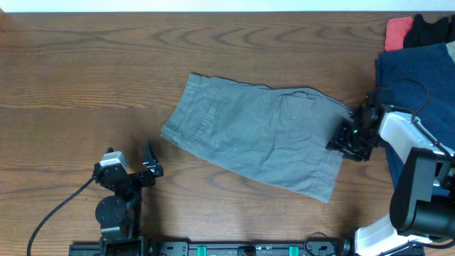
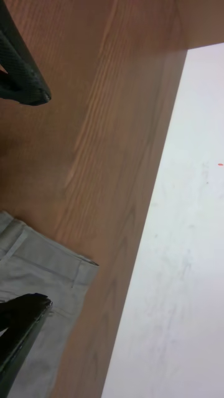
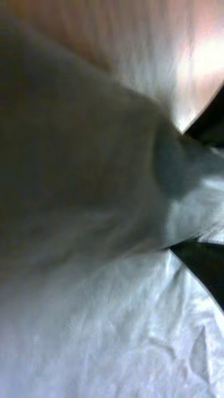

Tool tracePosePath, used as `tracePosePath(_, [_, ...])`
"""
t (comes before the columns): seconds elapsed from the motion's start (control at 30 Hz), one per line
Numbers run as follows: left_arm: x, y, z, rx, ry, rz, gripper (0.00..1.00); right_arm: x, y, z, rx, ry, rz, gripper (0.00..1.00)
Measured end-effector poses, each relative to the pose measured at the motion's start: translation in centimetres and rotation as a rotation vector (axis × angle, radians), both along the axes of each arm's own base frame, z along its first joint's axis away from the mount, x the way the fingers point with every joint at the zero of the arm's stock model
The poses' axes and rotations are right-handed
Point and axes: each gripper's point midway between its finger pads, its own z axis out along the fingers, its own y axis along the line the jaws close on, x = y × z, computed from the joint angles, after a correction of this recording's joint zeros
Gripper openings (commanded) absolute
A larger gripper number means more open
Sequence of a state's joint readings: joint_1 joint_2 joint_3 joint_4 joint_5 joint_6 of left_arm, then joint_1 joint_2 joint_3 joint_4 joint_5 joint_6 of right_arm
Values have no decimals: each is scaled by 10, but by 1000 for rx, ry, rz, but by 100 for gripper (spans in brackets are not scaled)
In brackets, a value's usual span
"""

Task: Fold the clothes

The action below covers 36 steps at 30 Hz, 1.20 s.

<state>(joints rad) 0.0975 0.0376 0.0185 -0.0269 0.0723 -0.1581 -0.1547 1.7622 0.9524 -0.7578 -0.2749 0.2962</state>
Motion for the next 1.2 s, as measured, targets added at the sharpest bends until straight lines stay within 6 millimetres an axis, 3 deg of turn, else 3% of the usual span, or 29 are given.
tracePosePath(0.1, [0,0,0,0,0,0,98,4,9,-2,12,-23,29,1])
tracePosePath(0.37, [0,0,0,0,0,0,98,13,11,0,9,-41,59,1])
tracePosePath(0.5, [0,0,0,0,0,0,98,40,5,14,-22,-106,96,1])
tracePosePath(0.7, [0,0,0,0,0,0,98,97,-9,68,-91,-259,112,1])
tracePosePath(0.73, [0,0,0,0,0,0,98,102,-10,76,-97,-271,114,8])
tracePosePath(0.8, [0,0,0,0,0,0,98,112,-13,96,-113,-295,115,76])
tracePosePath(0.83, [0,0,0,0,0,0,98,114,-15,103,-121,-299,117,98])
tracePosePath(0.97, [0,0,0,0,0,0,98,115,-16,120,-129,-293,118,99])
tracePosePath(1.2, [0,0,0,0,0,0,98,92,-6,116,-97,-198,131,99])
